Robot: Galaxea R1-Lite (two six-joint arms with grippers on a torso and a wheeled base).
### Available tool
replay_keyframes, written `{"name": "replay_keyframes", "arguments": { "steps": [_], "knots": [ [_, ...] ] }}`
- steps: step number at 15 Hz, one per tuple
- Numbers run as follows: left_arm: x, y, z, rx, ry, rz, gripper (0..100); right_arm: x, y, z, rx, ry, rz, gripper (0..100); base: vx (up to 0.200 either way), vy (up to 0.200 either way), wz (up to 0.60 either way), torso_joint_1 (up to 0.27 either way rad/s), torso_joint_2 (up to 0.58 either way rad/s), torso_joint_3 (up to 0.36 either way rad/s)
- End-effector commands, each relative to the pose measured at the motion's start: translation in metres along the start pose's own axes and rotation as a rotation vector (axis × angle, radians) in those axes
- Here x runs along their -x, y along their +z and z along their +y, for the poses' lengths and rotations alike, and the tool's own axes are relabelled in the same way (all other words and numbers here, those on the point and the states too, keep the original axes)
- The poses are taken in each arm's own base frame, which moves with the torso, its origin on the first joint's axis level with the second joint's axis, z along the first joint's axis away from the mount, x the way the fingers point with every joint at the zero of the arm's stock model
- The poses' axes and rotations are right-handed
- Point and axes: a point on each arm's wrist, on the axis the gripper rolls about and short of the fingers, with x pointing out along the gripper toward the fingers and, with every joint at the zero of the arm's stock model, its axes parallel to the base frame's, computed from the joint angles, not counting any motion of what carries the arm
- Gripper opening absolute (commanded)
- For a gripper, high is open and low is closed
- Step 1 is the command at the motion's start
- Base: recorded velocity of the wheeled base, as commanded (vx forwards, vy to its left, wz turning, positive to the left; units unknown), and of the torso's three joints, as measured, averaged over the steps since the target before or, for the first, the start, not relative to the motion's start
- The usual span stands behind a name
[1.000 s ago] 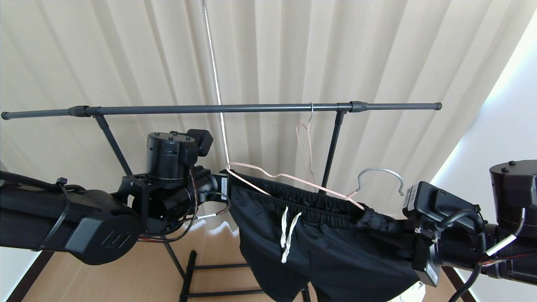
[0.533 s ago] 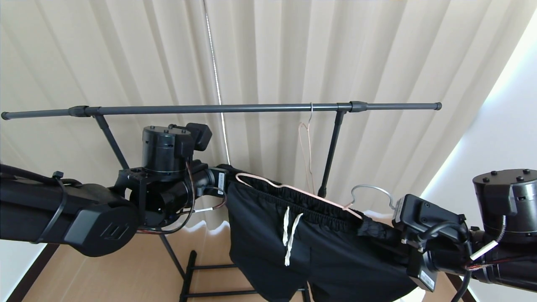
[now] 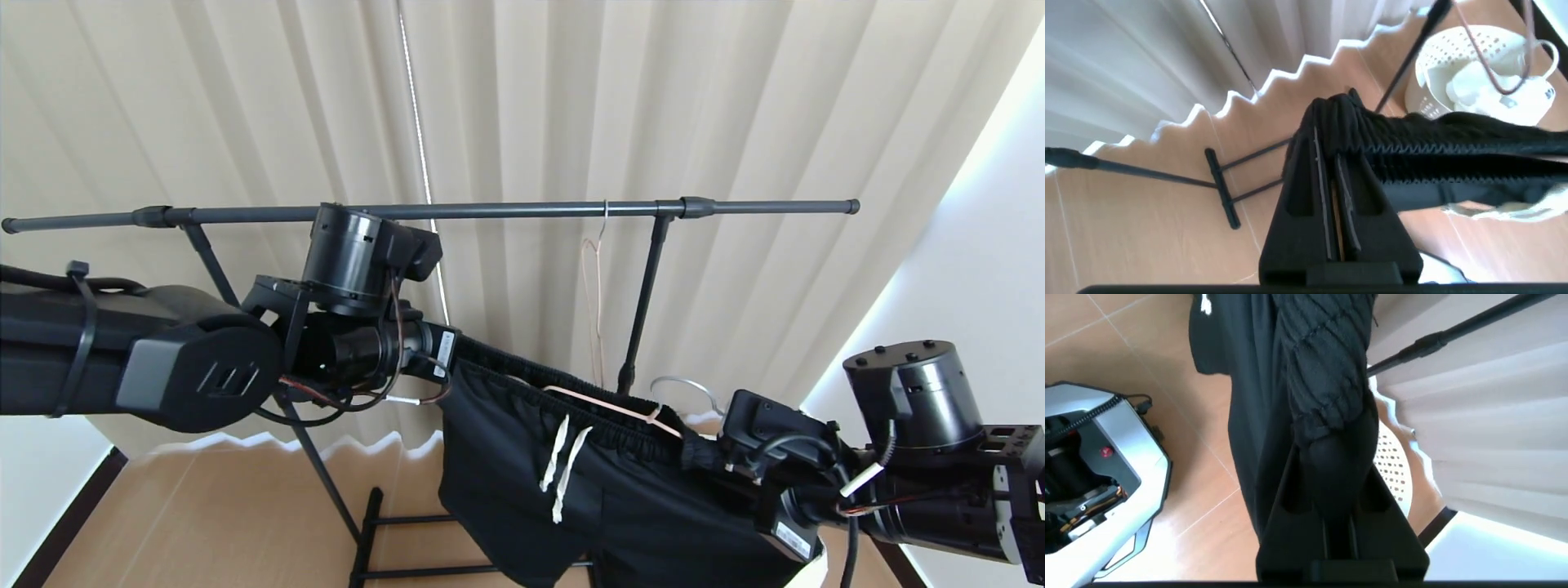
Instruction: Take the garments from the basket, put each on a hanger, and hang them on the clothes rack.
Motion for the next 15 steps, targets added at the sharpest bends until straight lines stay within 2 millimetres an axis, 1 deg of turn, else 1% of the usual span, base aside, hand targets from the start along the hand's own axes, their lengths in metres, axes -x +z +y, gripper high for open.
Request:
{"name": "replay_keyframes", "arguments": {
  "steps": [1,2,3,4,5,7,9,13,15],
  "knots": [
    [0.018,0.021,-0.009,-0.01,-0.034,-0.041,0,-0.01,-0.001,0.001,-0.001,0.019,0.028,0,0.0,0.0,0.0,0.0,0.0,0.0],
    [0.026,0.028,-0.011,-0.02,-0.043,-0.03,0,-0.013,-0.002,0.001,-0.003,0.023,0.035,0,0.0,0.0,0.0,0.0,0.0,0.0],
    [0.026,0.029,-0.011,-0.022,-0.044,-0.029,0,-0.014,-0.002,0.001,-0.003,0.024,0.036,0,0.0,0.0,0.0,0.0,0.0,0.0],
    [0.038,0.038,-0.015,-0.035,-0.059,-0.016,0,-0.017,-0.002,0.001,-0.003,0.029,0.044,0,0.0,0.0,0.0,0.0,0.0,0.0],
    [0.042,0.041,-0.016,-0.041,-0.064,-0.01,0,-0.019,-0.002,0.001,-0.003,0.032,0.049,0,0.0,0.0,0.0,0.0,0.0,0.0],
    [0.055,0.045,-0.02,-0.057,-0.082,0.004,0,-0.025,-0.002,0.0,-0.006,0.034,0.055,0,0.0,0.0,0.0,0.0,0.0,0.0],
    [0.068,0.043,-0.026,-0.079,-0.109,0.016,0,-0.033,-0.001,-0.002,-0.015,-0.001,0.046,0,0.0,0.0,0.0,0.0,0.0,0.0],
    [0.079,0.032,-0.04,-0.13,-0.153,0.076,0,-0.028,0.009,-0.006,-0.131,-0.039,-0.066,0,0.0,0.0,0.0,0.0,0.0,0.0],
    [0.08,0.022,-0.049,-0.16,-0.177,0.102,0,-0.023,0.013,-0.007,-0.131,-0.036,-0.149,0,0.0,0.0,0.0,0.0,0.0,0.0]
  ]
}}
